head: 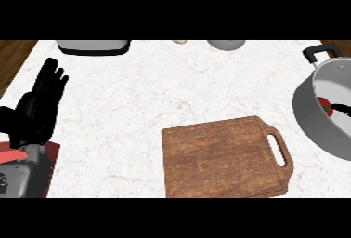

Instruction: Pick the tomato from the cutting board and place it in the pot

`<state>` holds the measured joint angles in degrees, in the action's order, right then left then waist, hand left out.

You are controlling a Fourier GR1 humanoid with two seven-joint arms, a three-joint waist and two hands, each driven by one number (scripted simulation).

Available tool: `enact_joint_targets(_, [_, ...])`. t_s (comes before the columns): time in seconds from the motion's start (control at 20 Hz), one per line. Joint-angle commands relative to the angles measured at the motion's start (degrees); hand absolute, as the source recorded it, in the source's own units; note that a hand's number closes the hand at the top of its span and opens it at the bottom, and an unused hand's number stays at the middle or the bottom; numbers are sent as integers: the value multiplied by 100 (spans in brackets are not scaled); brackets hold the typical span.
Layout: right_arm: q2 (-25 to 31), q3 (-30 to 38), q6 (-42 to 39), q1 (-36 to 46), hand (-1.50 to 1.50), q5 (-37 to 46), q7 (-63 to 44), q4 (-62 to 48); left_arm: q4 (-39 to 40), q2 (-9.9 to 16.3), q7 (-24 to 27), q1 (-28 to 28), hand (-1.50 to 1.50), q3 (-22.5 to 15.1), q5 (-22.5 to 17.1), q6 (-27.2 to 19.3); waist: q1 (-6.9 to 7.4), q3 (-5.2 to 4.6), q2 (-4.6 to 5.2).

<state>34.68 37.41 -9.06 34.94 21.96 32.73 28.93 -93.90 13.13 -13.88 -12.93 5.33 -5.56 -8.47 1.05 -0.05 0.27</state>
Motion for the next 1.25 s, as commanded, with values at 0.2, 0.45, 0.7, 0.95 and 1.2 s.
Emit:
enact_joint_targets(0.2, [1007,621,-1035,-52,-150,-665,605,-1160,79,91,32,13,0,112,-76,178,27,26,42])
enact_joint_targets(0.45, [1737,714,-1725,-134,-150,-790,563,-1461,141,159,-182,-292,0,198,-124,180,2,27,39])
enact_joint_targets(0.7, [1900,648,-2054,-667,-150,-753,1097,-1635,305,-37,339,6,0,116,-21,196,14,31,41])
enact_joint_targets(0.95, [2209,704,-2250,-799,-150,-826,1141,-1692,124,-288,161,0,0,-138,188,-69,35,50,64])
enact_joint_targets(1.2, [2233,635,-2364,-838,-150,-847,1107,-1680,297,-52,106,-276,0,124,24,84,37,49,62])
